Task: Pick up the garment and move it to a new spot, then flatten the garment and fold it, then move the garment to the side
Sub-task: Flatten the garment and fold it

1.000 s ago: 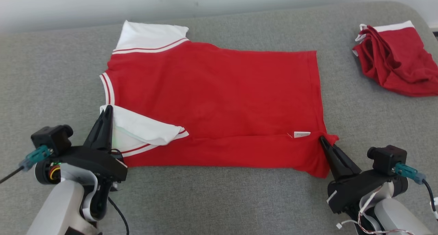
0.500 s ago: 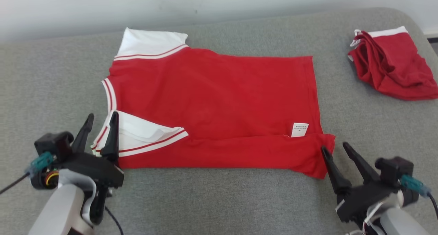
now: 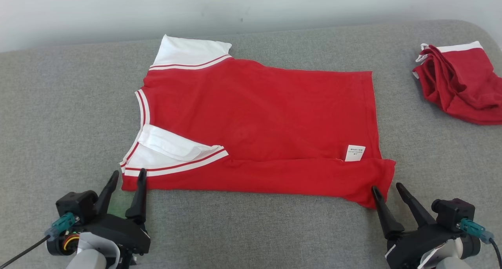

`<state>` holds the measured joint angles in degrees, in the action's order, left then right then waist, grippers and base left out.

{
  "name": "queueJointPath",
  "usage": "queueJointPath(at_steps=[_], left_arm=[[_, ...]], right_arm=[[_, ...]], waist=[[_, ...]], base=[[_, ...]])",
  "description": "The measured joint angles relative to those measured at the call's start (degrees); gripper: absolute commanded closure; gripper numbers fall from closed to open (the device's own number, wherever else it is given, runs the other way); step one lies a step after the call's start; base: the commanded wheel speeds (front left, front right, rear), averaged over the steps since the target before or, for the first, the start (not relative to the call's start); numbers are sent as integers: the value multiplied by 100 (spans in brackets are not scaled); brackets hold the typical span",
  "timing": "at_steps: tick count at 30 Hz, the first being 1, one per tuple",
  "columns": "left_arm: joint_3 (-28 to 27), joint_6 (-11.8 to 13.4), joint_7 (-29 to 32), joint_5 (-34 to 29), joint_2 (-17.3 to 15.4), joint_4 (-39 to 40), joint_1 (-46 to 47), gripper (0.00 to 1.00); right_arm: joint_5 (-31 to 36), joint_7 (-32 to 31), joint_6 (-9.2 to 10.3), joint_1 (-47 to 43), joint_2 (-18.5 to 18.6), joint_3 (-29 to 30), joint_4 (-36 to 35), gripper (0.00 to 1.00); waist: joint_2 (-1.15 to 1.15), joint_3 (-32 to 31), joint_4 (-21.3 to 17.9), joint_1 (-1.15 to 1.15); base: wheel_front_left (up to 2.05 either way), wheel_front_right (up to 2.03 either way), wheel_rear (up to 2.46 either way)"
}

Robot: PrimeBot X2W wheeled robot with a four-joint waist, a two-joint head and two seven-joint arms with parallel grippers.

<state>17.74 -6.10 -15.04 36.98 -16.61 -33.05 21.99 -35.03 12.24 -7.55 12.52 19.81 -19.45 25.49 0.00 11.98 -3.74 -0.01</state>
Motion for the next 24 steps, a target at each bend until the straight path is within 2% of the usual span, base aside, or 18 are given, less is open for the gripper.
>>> queueJointPath(at_steps=[12, 13, 14, 15, 17, 24], left_arm=[[55, 64, 100, 7, 58, -545, 252, 0], [57, 59, 99, 8, 69, -591, 283, 0], [63, 55, 97, 18, 83, -644, 315, 15], [71, 49, 94, 35, 97, -710, 338, 57], [100, 18, 92, 35, 123, -831, 386, 100], [30, -45, 33, 133, 231, -902, 234, 100]], right_arm=[[237, -208, 0, 177, -400, 75, 420, 0], [233, -208, 0, 225, -443, 75, 463, 47], [232, -205, 0, 266, -476, 70, 505, 73], [227, -183, 0, 296, -501, 66, 538, 100], [215, -154, 0, 331, -544, 35, 632, 100], [149, -13, 0, 331, -414, 21, 726, 100]], waist=[[0, 185, -70, 0], [0, 199, -78, 0], [0, 210, -83, 1], [0, 212, -82, 1], [0, 187, -73, 0], [0, -87, 5, 1]], base=[[0, 0, 0], [0, 0, 0], [0, 0, 0], [0, 0, 0], [0, 0, 0], [0, 0, 0]])
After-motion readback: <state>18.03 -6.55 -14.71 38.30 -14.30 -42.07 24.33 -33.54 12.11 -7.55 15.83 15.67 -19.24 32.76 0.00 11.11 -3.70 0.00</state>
